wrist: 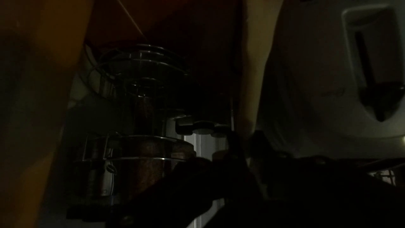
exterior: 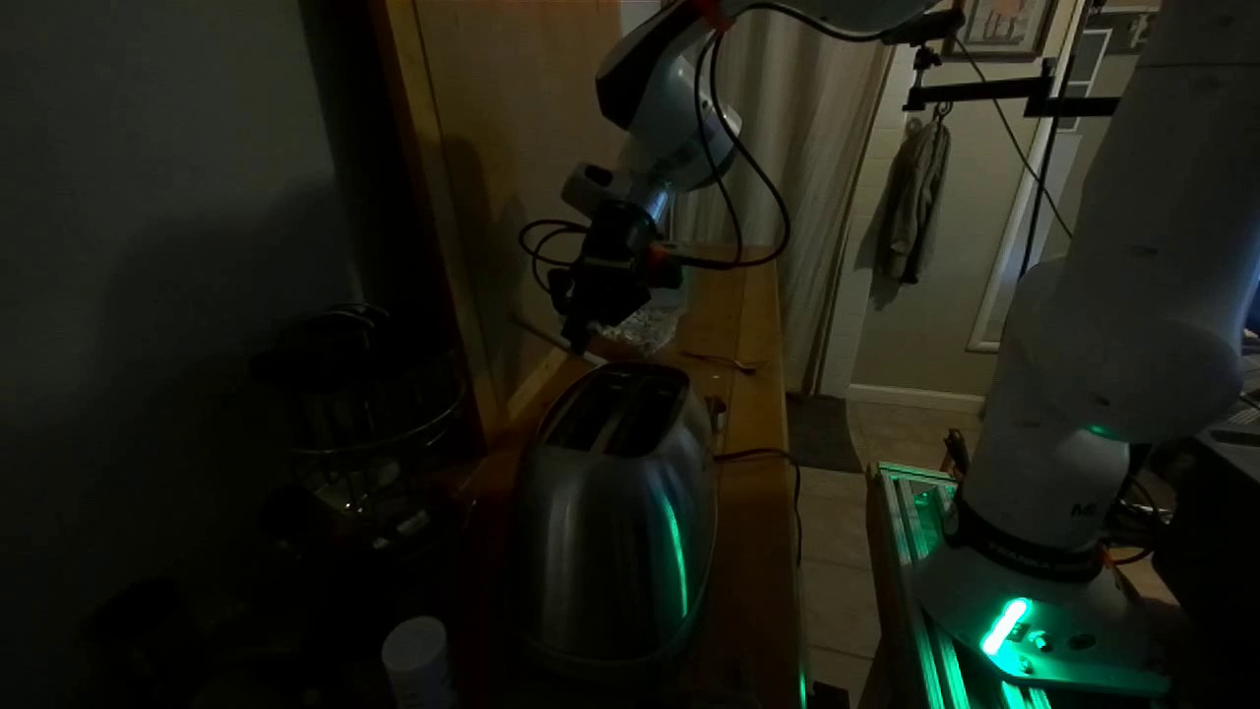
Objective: Place one white object from the clear bowl on the wooden spoon., use the spoon to place the object in the large measuring cup.
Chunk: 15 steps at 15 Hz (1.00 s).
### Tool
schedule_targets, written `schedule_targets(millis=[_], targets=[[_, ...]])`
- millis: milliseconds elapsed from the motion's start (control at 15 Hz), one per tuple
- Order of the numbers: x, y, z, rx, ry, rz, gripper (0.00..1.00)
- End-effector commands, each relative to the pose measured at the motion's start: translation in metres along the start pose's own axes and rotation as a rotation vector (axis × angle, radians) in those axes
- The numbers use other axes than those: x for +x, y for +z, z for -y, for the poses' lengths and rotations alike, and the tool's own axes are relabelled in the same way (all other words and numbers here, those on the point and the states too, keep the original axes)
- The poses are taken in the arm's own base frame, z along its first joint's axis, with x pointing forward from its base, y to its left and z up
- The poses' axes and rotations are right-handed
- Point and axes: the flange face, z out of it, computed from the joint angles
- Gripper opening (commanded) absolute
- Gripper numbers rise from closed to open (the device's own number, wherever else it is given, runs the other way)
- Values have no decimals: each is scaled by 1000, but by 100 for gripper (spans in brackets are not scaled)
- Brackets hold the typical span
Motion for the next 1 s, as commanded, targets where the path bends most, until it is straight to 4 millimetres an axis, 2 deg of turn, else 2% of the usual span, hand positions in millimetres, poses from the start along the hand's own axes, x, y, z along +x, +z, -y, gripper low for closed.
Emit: schedule_targets(millis=[0,600,933], targets=[[0,1,0,-9,-42,-66,4],[-6,0,-9,-63,-89,-127,4],[-17,-9,-15,-121,-81,-166,4]])
